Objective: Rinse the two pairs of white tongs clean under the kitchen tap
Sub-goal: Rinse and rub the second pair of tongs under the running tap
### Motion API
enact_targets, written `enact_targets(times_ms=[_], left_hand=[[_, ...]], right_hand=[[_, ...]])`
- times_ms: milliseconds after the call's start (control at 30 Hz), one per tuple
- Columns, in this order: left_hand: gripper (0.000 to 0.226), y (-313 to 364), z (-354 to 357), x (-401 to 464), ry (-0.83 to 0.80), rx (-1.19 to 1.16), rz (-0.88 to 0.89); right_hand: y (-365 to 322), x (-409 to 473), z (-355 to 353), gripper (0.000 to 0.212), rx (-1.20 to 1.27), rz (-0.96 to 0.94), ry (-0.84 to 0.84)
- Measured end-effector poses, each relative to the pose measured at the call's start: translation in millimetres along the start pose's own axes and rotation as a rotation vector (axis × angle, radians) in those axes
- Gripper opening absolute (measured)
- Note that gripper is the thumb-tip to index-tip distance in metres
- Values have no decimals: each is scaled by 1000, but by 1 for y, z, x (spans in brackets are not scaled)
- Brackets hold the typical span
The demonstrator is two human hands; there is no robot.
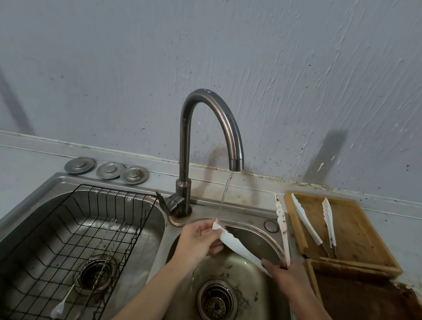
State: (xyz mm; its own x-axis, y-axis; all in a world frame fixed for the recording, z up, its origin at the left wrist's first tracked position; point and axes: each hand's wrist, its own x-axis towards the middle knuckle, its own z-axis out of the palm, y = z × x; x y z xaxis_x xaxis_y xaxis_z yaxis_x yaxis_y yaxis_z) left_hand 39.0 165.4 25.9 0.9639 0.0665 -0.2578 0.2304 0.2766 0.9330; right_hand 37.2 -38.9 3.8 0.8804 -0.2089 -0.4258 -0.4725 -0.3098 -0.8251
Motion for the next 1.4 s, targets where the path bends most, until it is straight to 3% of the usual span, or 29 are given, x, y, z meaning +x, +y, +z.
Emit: enact_targets(times_ms=[100,300,467,567,767,867,967,1167,1267,1400], left_hand=[[18,5,3,4,58,138,-4],[12,22,1,23,356,224,154],[32,23,10,17,526,221,223],[49,15,16,14,528,182,231],[54,-12,27,4,410,245,129],[44,-13,13,11,411,292,125],[30,-8,9,8,437,270,151],[45,-16,24,-6,427,151,147],[29,-15,16,-4,422,178,152],[20,-3,8,-3,345,-125,125]], right_hand=[[-1,-4,-2,32,2,-54,46],[-26,-10,20,23,5,-227,134],[-41,-8,53,24,12,-295,165],[-41,-5,68,31,76,-250,181],[-34,-7,81,28,176,-164,144],[-28,-6,75,24,193,-168,115],[-25,-5,72,34,269,-149,68],[-30,-14,80,38,287,-102,46],[-29,-17,81,43,256,-121,28],[-28,-12,77,42,216,-174,-14]])
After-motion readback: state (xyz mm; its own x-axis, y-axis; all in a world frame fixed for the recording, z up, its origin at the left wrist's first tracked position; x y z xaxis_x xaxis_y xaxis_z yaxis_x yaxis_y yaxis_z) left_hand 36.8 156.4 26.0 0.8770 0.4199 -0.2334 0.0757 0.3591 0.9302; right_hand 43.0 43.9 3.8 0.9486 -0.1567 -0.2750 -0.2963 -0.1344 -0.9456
